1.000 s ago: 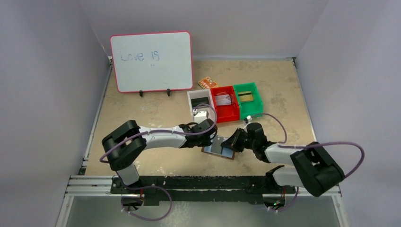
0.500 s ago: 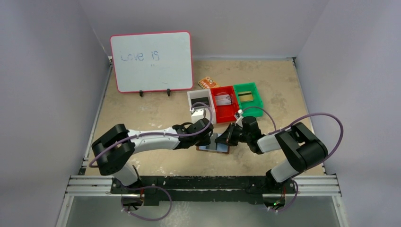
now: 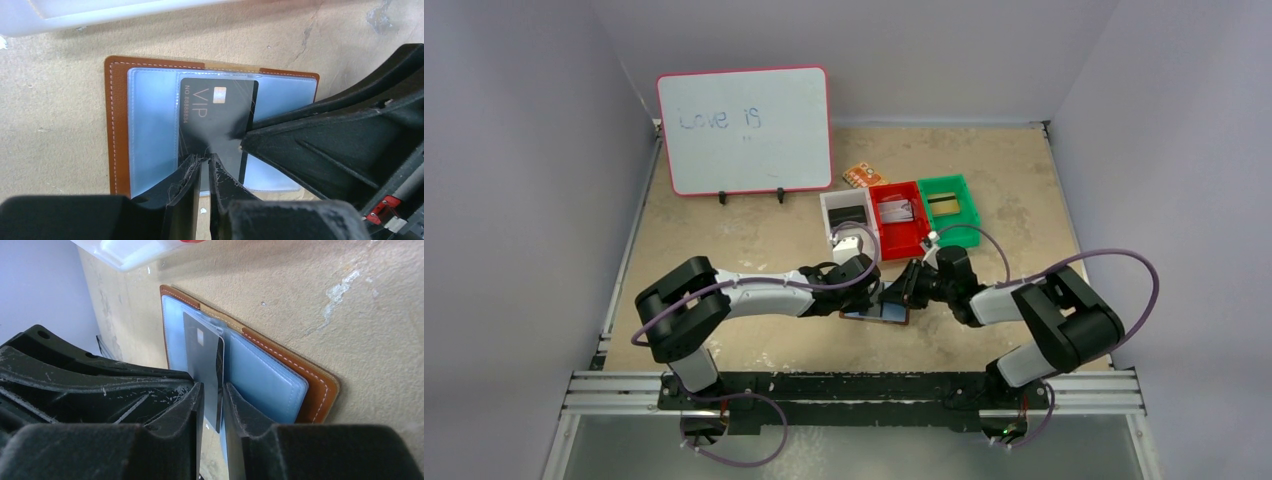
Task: Take the credit cards out of the card holder
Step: Remove the credit card from the card holder.
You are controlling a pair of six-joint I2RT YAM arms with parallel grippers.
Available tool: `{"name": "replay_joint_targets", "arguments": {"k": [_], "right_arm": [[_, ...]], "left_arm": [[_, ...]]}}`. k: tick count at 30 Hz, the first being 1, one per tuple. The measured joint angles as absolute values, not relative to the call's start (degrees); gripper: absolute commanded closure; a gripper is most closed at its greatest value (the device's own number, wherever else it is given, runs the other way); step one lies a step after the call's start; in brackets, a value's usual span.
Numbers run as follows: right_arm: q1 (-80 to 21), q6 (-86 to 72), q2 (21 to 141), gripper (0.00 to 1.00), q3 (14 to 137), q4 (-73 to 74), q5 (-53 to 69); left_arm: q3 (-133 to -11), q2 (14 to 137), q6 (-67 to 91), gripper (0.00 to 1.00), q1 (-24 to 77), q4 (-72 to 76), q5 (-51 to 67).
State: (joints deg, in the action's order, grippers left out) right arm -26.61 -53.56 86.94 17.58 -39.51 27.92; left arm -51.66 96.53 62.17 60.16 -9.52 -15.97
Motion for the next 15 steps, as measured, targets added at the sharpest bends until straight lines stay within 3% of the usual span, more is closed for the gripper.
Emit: {"name": "replay_joint_targets", "arguments": {"k": [10, 12, 15], "right_arm": [[-26.6, -54.2, 84.0, 1.0, 15.7, -37.5, 26.5], [-26.6, -54.3, 84.1, 1.0, 15.7, -37.6, 26.5], [-26.6, -54.6, 84.9, 0.86, 15.7, -38.4, 26.7]], "left_arm": [[-51.7, 96.5, 62.9, 0.9, 60.2, -10.2, -17.6], [-51.7, 96.5, 63.0, 0.9, 60.2, -10.2, -17.6], [-51.7, 96.5, 63.0, 0.9, 60.2, -10.2, -17.6]]}}
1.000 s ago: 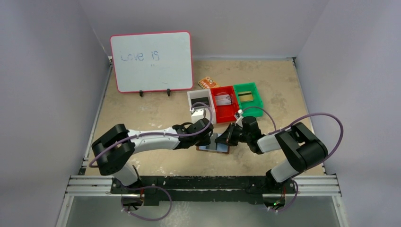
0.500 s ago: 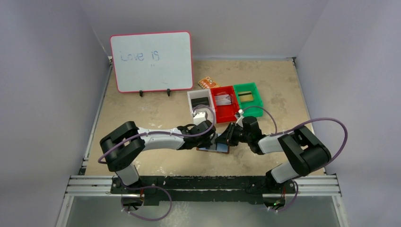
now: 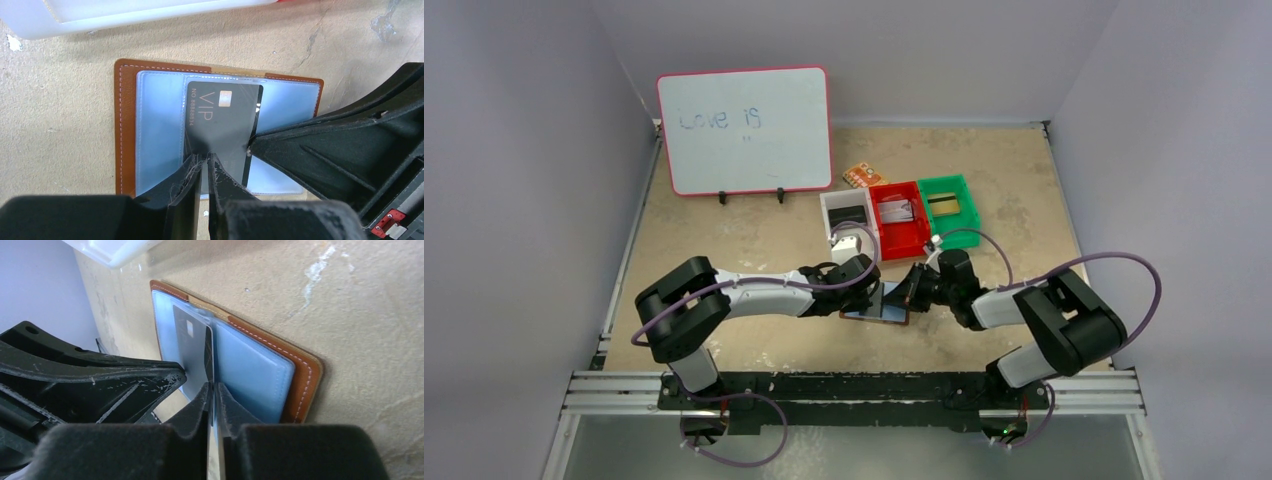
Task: Take the credit cards out of the card holder
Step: Remove the credit card from the card holder.
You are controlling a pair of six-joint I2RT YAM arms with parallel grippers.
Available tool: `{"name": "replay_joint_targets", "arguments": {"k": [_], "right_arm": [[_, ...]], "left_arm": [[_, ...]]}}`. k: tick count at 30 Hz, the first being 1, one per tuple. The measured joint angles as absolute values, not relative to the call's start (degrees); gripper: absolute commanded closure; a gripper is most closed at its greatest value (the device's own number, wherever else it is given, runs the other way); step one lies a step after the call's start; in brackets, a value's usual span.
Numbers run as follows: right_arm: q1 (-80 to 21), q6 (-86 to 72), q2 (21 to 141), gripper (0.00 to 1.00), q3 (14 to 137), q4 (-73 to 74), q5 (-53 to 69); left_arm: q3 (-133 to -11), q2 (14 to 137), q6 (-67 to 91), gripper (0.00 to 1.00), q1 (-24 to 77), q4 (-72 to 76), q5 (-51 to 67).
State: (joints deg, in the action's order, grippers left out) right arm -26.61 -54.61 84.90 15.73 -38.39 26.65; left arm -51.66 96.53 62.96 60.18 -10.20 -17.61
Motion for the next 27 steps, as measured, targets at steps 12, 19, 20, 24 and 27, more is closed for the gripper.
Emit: {"name": "replay_joint_targets", "arguments": {"k": [12, 19, 20, 24, 27], "right_arm": [[-26.5, -56.4, 90.0, 0.99, 15.3, -45.9, 29.7], [-26.5, -57.0, 89.7, 1.0, 14.3, -47.3, 29.5], [-26.5, -57.0, 89.5, 1.0, 14.1, -47.3, 29.5], [-26.0, -56.9, 88.7, 1.0, 13.5, -47.0, 29.5], [-25.1, -56.8, 87.9, 1.0, 12.7, -47.0, 29.8]], "left_arm": [[-51.7, 96.5, 63.0, 0.92, 60.2, -10.4, -17.8], [-51.7, 96.5, 63.0, 0.93, 60.2, -10.6, -18.3], [-51.7, 96.5, 63.0, 0.93, 60.2, -10.7, -18.4], [-51.7, 96.5, 63.0, 0.93, 60.2, -10.9, -19.3], [-51.6, 96.6, 63.1, 0.94, 60.2, -11.4, -20.1]]}}
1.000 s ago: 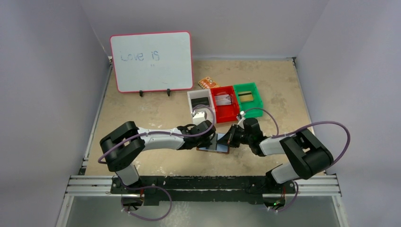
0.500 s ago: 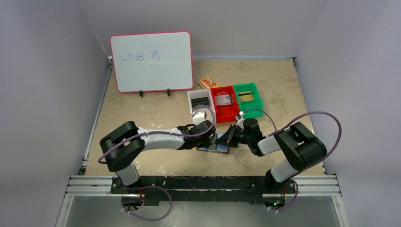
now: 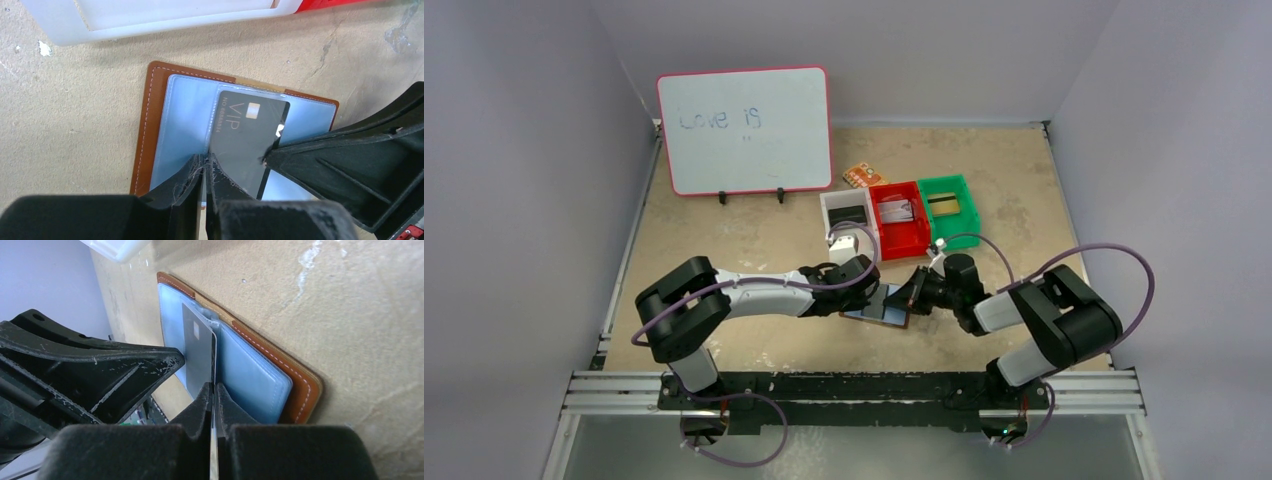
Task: Take the credit cards out of the card holder
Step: Remove the credit card from the card holder.
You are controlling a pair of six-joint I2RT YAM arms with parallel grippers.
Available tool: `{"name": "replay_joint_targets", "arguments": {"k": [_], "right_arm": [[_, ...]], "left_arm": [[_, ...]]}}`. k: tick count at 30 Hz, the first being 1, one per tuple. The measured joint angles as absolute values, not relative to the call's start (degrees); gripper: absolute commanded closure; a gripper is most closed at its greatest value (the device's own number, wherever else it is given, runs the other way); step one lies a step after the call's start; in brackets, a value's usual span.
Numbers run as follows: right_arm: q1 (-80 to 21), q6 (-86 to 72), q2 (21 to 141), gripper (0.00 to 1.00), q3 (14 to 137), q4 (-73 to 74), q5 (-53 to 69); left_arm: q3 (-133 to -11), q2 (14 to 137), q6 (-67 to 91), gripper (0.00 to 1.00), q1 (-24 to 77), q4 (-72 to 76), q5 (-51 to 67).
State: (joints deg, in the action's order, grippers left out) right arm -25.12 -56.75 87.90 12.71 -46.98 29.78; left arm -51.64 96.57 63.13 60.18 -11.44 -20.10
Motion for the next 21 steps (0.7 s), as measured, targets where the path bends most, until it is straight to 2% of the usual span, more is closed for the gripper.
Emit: {"name": "replay_joint_targets", "arguments": {"k": [13, 21], "right_arm": [[-23.1, -54.8, 83.2, 1.0, 11.8, -41.4, 30.2], [-23.0, -50.3, 78.8, 1.0, 14.2, -33.5, 29.7]], "left_arm": [[-51.6, 96.6, 63.4, 0.94, 60.4, -11.5, -21.0], [-51.4, 94.5, 63.0, 0.83, 60.4, -14.6, -21.8]]}}
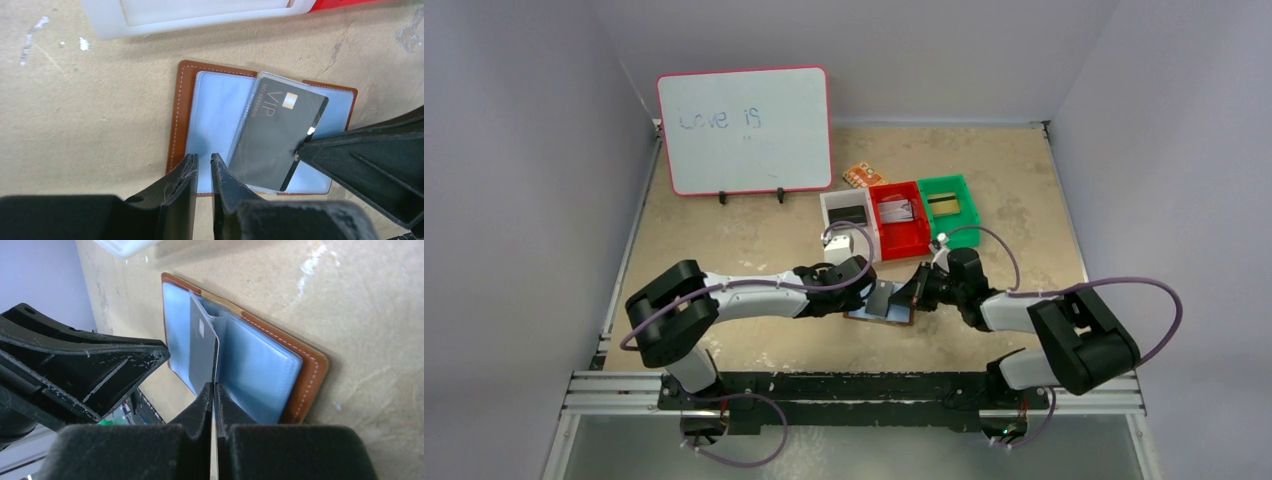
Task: Take the credit cards out of the card holder
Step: Remove the credit card from the card holder.
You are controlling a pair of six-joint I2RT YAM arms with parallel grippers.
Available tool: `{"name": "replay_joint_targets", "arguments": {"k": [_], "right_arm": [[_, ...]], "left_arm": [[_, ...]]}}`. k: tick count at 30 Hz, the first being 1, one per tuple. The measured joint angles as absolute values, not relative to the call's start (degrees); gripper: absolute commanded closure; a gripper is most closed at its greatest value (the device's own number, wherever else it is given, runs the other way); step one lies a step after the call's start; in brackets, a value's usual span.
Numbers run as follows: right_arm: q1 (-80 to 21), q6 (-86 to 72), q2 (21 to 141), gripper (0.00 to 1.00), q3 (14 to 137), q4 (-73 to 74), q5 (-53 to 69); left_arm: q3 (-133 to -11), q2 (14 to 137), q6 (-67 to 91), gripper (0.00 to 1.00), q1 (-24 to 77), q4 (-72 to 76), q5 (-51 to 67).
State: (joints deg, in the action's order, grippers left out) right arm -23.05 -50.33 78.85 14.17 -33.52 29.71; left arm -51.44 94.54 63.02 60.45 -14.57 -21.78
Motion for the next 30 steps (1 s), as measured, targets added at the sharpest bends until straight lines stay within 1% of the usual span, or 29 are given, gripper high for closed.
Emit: {"name": "replay_joint_targets", "arguments": {"k": [9, 14, 18, 25, 30], "right_arm": [[-23.7, -48.6, 86.1, 1.0, 19.8, -33.7, 32.1], [-25.5, -48.6, 91.4, 1.0, 22.4, -35.9, 32.9], [-27.3, -48.7, 93.2, 1.0, 23.4, -37.4, 33.0], [-29.2, -48.8, 95.2, 1.0, 24.8, -38.7, 33.0], [-29.2, -48.8, 95.7, 1.0, 24.8, -39.2, 33.2]], "left_arm": [[-51.0, 88.8, 62.4, 0.79, 60.4, -18.1, -25.0], [-50.7, 88.1, 62.4, 0.79, 60.4, -18.2, -25.7], [-50.7, 88.1, 62.3, 0.79, 60.4, -18.1, -25.7], [-50.1, 89.0, 60.8, 0.81, 60.4, -15.1, -23.6], [-49.8, 92.3, 60.2, 0.85, 60.4, -12.8, -22.6]]}}
